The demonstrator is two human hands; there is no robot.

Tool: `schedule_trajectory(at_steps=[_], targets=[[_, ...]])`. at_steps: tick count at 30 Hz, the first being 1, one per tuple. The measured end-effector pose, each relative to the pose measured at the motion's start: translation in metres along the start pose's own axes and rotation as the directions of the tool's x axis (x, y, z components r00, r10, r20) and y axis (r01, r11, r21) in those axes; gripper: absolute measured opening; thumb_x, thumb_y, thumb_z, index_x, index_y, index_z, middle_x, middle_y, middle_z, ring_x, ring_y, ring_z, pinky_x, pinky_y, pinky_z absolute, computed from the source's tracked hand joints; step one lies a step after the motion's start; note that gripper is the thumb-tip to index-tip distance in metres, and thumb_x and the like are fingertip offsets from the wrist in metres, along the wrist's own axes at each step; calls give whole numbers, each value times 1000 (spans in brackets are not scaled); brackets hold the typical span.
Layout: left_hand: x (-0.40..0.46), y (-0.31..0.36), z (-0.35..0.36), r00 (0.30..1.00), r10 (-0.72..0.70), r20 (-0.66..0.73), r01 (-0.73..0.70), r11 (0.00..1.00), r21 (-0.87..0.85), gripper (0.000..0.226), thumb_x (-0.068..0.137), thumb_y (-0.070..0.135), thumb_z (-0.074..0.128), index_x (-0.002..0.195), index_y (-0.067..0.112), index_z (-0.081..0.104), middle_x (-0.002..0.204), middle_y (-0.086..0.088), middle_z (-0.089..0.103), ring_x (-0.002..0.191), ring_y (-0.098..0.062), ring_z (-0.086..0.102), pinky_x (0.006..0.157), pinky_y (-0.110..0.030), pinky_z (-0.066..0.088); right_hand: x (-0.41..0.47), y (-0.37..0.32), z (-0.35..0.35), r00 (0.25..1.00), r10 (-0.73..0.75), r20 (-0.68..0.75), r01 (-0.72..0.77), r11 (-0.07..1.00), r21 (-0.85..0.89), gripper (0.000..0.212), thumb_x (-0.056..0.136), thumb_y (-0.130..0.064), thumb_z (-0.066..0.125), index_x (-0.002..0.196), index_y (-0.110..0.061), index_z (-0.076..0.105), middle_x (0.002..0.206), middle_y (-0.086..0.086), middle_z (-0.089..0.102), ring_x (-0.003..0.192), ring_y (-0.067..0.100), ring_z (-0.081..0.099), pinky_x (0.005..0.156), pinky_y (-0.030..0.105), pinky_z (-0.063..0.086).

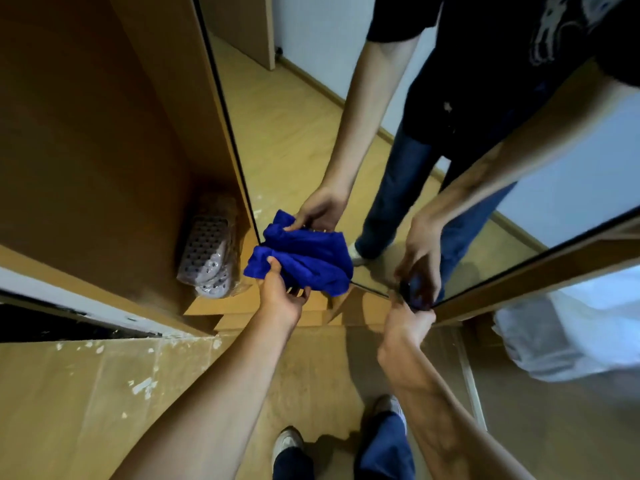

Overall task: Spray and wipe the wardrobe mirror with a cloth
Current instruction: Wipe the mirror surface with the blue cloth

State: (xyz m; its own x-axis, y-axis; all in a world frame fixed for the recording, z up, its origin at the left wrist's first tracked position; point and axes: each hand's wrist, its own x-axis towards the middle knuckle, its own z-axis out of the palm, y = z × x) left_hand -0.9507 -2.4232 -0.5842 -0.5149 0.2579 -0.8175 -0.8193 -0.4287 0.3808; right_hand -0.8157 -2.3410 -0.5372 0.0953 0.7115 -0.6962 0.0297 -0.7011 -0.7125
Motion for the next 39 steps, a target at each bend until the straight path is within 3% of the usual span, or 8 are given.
schedule_trajectory(at_steps=[3, 6, 12, 21, 26, 30, 33, 39], targets=[[-3, -7, 4, 1000, -7, -17, 8, 998, 67, 44, 95, 42, 54, 135, 25, 45, 127, -9, 58, 100, -28, 57, 69, -40, 47, -16, -5, -19, 964, -264, -21, 255, 949, -187, 74, 88, -29, 69, 148, -13, 27, 146, 9, 36, 134, 26, 40, 113, 46, 34], [-2, -10, 5, 1000, -13, -20, 15, 995, 103, 47, 95, 43, 54, 137, 25, 43, 130, -8, 57, 95, -26, 56, 65, -40, 45, -31, -13, -25, 888, -460, -24, 445, 870, -211, 94, 87, -33, 69, 155, -17, 6, 157, 6, 12, 146, 23, 18, 120, 45, 20], [2, -11, 6, 997, -11, -70, 19, 992, 121, 44, 95, 40, 54, 136, 27, 43, 128, -9, 58, 104, -28, 55, 72, -46, 46, -60, -40, -23, 610, -789, 80, 781, 580, -233, 99, 91, -37, 65, 153, -27, -12, 162, -3, -9, 146, 7, -4, 114, 34, 12], [12, -15, -5, 996, -27, -85, 37, 992, 118, 54, 94, 48, 52, 143, 32, 35, 137, -7, 50, 113, -33, 51, 76, -55, 44, -53, -53, -12, 561, -809, 176, 814, 501, -293, 101, 92, -55, 53, 147, -30, -28, 157, -13, -27, 148, 11, -18, 121, 46, 11], [13, -16, -14, 993, -57, -106, 69, 992, 110, 58, 93, 51, 51, 145, 32, 32, 145, -8, 44, 133, -35, 40, 91, -63, 39, -44, -61, -11, 568, -797, 204, 812, 504, -294, 101, 88, -60, 51, 148, -31, -25, 157, -16, -24, 148, 10, -14, 114, 33, 16], [11, -22, -22, 990, -48, -132, 59, 995, 82, 59, 94, 51, 50, 146, 34, 29, 148, -7, 40, 134, -36, 39, 94, -64, 39, -37, -69, -7, 545, -810, 216, 827, 476, -299, 102, 86, -65, 47, 152, -23, -19, 161, -6, -17, 149, 14, -8, 120, 40, 16], [5, -28, -26, 986, -65, -151, 76, 995, 65, 56, 96, 51, 47, 146, 31, 31, 147, -7, 42, 133, -35, 42, 86, -60, 42, -33, -77, -3, 536, -812, 232, 834, 465, -299, 102, 85, -66, 45, 153, -19, -16, 162, 0, -12, 149, 16, -6, 118, 33, 12], [-7, -32, -30, 988, -66, -140, 72, 997, 40, 54, 97, 49, 46, 146, 29, 31, 144, -9, 45, 130, -35, 45, 84, -57, 43, -24, -84, -1, 491, -827, 272, 860, 410, -305, 98, 92, -48, 56, 153, -10, -11, 162, 11, -5, 149, 23, -2, 116, 29, 10]])
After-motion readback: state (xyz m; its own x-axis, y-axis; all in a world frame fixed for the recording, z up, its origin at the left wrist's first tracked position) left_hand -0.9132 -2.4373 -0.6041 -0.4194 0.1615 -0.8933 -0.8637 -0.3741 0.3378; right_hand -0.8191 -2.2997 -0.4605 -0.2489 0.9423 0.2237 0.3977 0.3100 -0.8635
